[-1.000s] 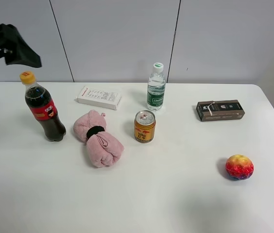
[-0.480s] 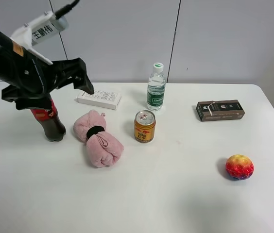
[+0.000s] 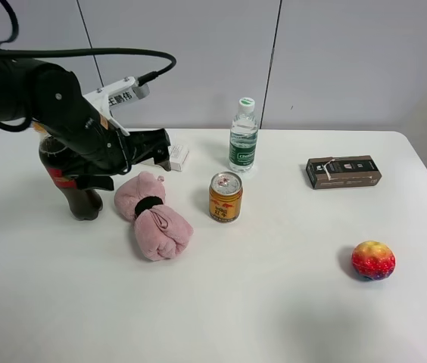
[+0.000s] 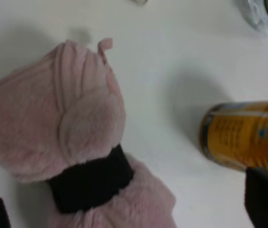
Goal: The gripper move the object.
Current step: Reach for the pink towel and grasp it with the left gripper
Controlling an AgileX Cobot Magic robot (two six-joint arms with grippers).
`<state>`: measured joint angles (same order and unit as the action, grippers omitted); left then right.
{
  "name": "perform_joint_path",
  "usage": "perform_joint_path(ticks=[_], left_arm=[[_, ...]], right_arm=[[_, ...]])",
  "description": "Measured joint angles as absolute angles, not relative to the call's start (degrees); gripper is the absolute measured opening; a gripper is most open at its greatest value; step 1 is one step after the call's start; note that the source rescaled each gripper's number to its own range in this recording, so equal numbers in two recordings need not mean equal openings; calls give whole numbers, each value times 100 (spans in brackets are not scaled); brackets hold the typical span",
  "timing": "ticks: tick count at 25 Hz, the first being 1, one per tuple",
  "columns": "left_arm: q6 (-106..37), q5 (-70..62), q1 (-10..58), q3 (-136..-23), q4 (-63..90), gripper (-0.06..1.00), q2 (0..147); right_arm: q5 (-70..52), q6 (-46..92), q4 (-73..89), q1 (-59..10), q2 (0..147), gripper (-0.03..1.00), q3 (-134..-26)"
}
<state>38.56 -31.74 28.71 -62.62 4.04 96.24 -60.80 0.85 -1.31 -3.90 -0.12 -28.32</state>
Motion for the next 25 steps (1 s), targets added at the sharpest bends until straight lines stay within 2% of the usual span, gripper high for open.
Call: perform_joint_path(ticks=[4, 13, 25], left_arm=[[4013, -2711, 2913, -6263, 465, 100, 10056], [4960, -2662, 2918, -6268, 462, 100, 10772], [5265, -2154, 2918, -6268, 387, 100, 11572]], right_arm=[[-6080, 85, -131, -390, -12, 100, -2832], [-6080, 85, -131, -390, -12, 100, -2832], [-6080, 85, -129, -390, -12, 100, -2832]])
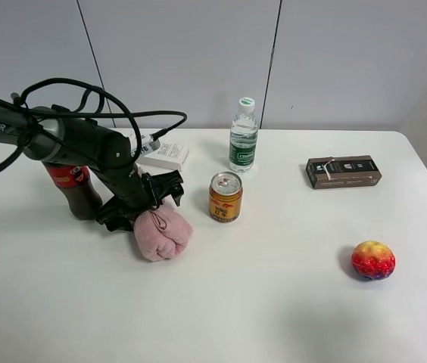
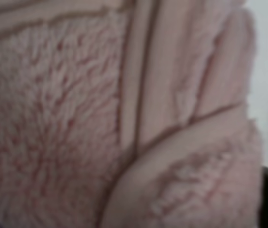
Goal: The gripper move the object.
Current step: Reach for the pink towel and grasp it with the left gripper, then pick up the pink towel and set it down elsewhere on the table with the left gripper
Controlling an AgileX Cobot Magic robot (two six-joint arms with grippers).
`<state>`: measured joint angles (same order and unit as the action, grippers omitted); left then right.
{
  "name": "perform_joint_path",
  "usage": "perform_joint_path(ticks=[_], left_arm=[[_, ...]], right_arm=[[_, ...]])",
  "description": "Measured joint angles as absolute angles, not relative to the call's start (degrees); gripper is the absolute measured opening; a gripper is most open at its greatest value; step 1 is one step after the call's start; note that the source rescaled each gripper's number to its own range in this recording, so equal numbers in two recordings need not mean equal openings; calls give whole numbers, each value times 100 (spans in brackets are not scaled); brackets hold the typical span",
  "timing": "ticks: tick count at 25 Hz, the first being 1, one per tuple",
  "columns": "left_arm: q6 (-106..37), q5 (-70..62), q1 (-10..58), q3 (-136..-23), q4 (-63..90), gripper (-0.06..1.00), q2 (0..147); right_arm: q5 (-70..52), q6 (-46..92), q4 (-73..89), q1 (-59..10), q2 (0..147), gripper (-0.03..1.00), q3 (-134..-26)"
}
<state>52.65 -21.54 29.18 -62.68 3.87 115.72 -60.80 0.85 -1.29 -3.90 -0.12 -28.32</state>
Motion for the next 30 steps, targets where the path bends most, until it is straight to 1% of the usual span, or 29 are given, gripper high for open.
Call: perform_joint_path(ticks=[6, 7, 8, 9, 10, 11, 12, 13, 14, 16, 18, 23, 25, 27, 30], left_arm=[[5276, -2152, 2918, -6317, 364, 100, 11641], [5276, -2167, 2918, -6317, 371, 99, 11641], [5276, -2192, 2918, -6317, 386, 95, 11641], [5276, -2234, 2918, -6317, 392, 85, 11641], [5270, -2293, 2918, -6317, 439, 68, 11646], [5252, -2397, 2918, -6317, 512, 48, 11660], [5210, -2505, 2918, -6317, 595, 19, 11666], [5144, -2584, 2918, -6317, 636, 2, 11673], [5031, -2657, 2918, -6317, 641, 0, 11665], [4568, -2766, 2918, -6317, 641, 2, 11660], [3805, -2818, 2918, -6317, 641, 2, 11613], [747, -3132, 3057, -6311, 661, 2, 11182], [-100, -3200, 3109, -6311, 660, 2, 10820], [-576, -3212, 3125, -6307, 667, 2, 10420], [-801, -3255, 3125, -6307, 688, 2, 9684]], right_arm=[[-6080, 85, -129, -390, -12, 100, -2832], [-6080, 85, -129, -390, -12, 100, -2832], [-6080, 85, -129, -390, -12, 100, -2832], [-6080, 85, -129, -390, -12, 100, -2832], [-6080, 85, -129, -390, -12, 100, -2832], [-6080, 85, -129, -390, -12, 100, -2832], [-6080, 85, -129, -390, -12, 100, -2832], [-6080, 85, -129, -390, -12, 100, -2832], [-6080, 85, -129, -390, -12, 100, -2832], [-6080, 85, -129, -390, -12, 100, -2832], [-6080, 85, -129, -390, -12, 100, -2832], [-6080, 85, -129, -390, -12, 100, -2832], [-6080, 85, -129, -390, -12, 100, -2832], [-6080, 85, -129, -390, -12, 100, -2832], [-6080, 85, -129, -390, -12, 100, -2832]])
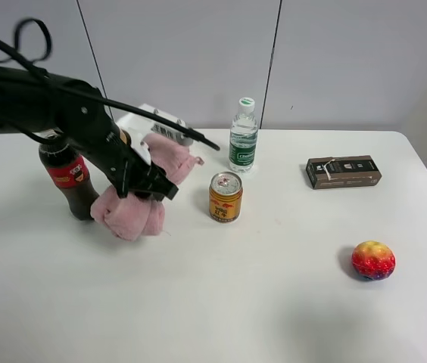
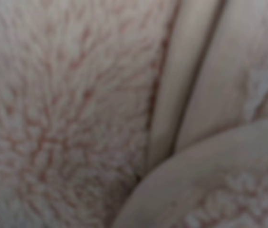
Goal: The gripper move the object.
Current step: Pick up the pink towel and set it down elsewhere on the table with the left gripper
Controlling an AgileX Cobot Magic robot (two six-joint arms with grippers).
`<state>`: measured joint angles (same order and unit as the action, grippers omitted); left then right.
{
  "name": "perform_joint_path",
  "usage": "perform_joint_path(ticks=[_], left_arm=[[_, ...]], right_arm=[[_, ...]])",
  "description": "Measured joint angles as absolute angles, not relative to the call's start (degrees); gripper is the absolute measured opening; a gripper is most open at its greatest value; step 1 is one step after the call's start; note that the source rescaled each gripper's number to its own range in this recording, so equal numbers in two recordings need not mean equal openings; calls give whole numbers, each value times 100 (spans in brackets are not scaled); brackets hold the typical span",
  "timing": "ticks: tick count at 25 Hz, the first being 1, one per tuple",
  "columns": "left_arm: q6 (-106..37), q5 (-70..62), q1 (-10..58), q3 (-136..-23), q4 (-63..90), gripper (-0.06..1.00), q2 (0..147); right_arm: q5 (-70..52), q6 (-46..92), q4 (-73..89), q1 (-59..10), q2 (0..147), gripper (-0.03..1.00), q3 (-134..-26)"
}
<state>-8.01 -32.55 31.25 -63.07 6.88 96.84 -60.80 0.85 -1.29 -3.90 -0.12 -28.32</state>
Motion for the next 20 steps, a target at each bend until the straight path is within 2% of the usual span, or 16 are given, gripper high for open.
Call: perform_joint_path(ticks=[7, 13, 17, 20], left_arm=[[-631, -3506, 3125, -6307, 1861, 2, 8166], [191, -3510, 3125, -6307, 3325, 2, 8103], [-100, -3504, 3215, -6295, 4217, 2, 8108], [-435, -3463, 3609, -6295, 4668, 2, 8174]], right_arm=[[-6080, 85, -129, -390, -12, 100, -2832], [-6080, 85, -129, -390, -12, 100, -2832], [-6080, 85, -129, -390, -12, 100, -2832], [-6080, 85, -129, -390, -12, 100, -2832]])
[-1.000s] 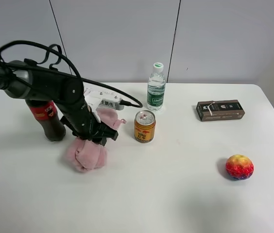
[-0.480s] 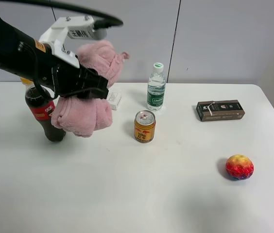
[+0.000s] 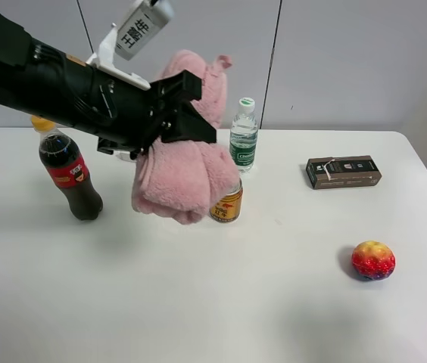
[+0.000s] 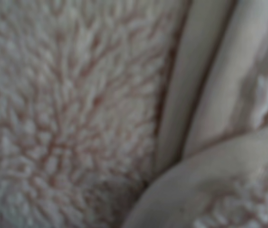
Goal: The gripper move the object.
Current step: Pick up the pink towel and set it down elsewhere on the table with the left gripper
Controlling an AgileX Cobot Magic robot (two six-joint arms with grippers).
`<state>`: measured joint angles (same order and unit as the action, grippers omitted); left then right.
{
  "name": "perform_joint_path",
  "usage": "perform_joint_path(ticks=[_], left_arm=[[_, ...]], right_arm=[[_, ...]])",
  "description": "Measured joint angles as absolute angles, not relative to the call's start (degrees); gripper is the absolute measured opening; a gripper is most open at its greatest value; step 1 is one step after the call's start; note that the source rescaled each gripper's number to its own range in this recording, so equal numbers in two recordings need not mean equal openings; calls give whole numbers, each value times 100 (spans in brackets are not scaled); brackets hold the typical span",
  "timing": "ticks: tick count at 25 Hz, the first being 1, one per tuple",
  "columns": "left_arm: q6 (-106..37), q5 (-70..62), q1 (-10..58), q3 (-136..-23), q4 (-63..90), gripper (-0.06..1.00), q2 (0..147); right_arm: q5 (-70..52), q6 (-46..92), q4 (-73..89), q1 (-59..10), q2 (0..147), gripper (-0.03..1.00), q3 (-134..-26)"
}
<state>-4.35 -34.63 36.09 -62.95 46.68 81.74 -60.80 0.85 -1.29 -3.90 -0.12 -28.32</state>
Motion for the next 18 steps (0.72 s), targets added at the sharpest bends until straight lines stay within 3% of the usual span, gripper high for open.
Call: perform_joint_path(ticks=[7, 13, 18], left_arm=[[-521, -2832, 4781, -6295, 4874, 2, 8914], [-490, -2600, 4871, -6449, 4800, 2, 9867], [-454, -2625, 4871, -7624, 4768, 2, 10558]], right_arm=[[-6080, 85, -129, -390, -12, 100, -2832], [-6080, 85, -129, -390, -12, 100, -2832], [-6080, 85, -129, -390, -12, 100, -2832]])
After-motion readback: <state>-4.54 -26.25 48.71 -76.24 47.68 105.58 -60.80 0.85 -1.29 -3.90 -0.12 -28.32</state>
